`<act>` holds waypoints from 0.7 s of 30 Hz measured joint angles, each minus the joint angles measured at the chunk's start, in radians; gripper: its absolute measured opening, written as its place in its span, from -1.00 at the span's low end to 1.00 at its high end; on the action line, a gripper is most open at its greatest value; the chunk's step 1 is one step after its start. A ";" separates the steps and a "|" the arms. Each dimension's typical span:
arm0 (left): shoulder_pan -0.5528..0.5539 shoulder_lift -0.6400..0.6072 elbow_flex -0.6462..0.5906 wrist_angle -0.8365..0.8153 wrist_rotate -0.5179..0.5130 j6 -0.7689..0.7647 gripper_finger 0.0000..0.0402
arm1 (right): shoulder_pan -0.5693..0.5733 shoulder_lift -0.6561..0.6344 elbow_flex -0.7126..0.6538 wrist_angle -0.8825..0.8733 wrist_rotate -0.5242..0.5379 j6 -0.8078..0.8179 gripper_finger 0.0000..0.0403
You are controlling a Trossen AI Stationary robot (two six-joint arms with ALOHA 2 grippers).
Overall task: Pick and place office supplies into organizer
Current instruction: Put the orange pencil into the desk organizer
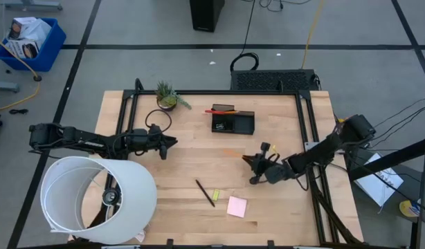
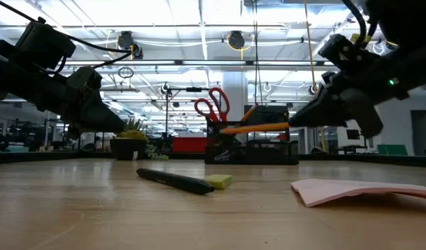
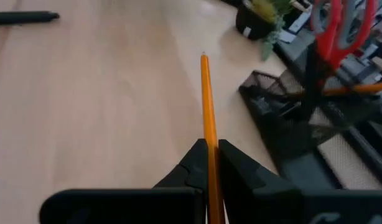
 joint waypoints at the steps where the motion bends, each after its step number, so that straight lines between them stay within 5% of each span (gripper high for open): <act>1: 0.000 0.000 0.000 0.000 0.000 0.000 -0.54 | -0.012 -0.020 0.000 -0.005 0.000 -0.019 -0.92; 21: 0.000 0.000 0.000 0.002 -0.009 0.002 -0.54 | -0.251 -0.362 0.001 -0.066 0.010 -0.400 -0.92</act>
